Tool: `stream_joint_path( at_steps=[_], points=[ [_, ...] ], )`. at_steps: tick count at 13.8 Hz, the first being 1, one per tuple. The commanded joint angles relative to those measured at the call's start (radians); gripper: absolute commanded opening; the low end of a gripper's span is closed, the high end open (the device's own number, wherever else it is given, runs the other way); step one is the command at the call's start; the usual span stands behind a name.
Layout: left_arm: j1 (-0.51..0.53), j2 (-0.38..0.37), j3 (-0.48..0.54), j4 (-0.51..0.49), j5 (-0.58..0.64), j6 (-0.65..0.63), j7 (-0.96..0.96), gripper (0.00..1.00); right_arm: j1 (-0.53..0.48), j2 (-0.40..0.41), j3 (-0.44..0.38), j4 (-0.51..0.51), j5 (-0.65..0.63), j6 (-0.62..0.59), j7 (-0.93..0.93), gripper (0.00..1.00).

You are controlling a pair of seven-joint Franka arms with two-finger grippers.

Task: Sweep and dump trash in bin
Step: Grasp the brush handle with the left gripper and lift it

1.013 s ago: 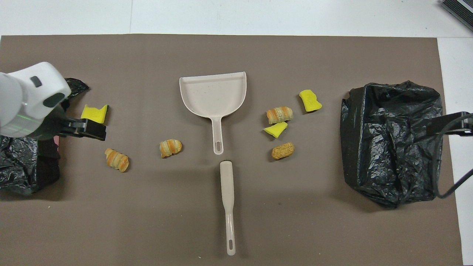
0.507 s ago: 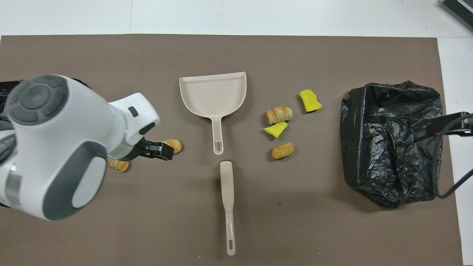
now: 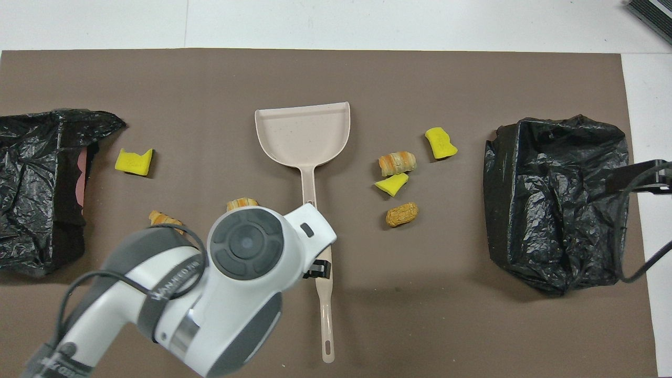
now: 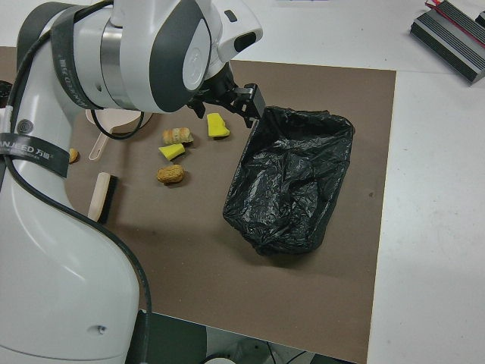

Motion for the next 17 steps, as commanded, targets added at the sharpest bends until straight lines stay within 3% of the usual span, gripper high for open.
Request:
stream_joint_path(
  at_steps=[1,3,5,9,10,11,12,13,16,17],
  points=[
    [-0.083,-0.038,0.019,-0.193,-0.007,0.2,-0.12,1.0,-0.011,-0.024,0.001,-0.029,0.022,0.011,-0.028,1.0],
    [-0.178,-0.02,0.02,-0.265,-0.007,0.288,-0.176,1.0,-0.011,-0.024,0.001,-0.029,0.022,0.009,-0.028,1.0],
    [-0.195,-0.021,0.019,-0.323,-0.01,0.365,-0.194,1.0,-0.011,-0.024,0.001,-0.029,0.022,0.009,-0.028,1.0],
    [-0.232,0.009,0.02,-0.334,-0.01,0.393,-0.219,1.0,-0.011,-0.024,0.001,-0.029,0.022,0.006,-0.028,1.0],
    [-0.229,0.012,0.02,-0.33,-0.01,0.396,-0.219,0.95,-0.011,-0.024,0.001,-0.029,0.022,0.006,-0.029,1.0],
    [-0.23,0.014,0.02,-0.327,-0.01,0.396,-0.219,0.81,-0.011,-0.024,0.001,-0.029,0.022,0.006,-0.029,1.0],
    [-0.23,0.018,0.022,-0.317,-0.01,0.393,-0.216,0.76,-0.011,-0.024,0.001,-0.029,0.022,0.006,-0.029,1.0],
    [-0.227,0.023,0.022,-0.301,-0.01,0.385,-0.214,0.64,-0.013,-0.024,0.001,-0.029,0.022,0.006,-0.029,1.0],
    [-0.219,0.032,0.023,-0.287,-0.01,0.368,-0.218,0.04,-0.016,-0.03,0.001,-0.036,0.022,0.006,-0.029,1.0],
    [-0.218,0.031,0.023,-0.287,-0.01,0.359,-0.221,0.0,-0.016,-0.033,0.001,-0.041,0.022,0.006,-0.029,1.0]
  ],
)
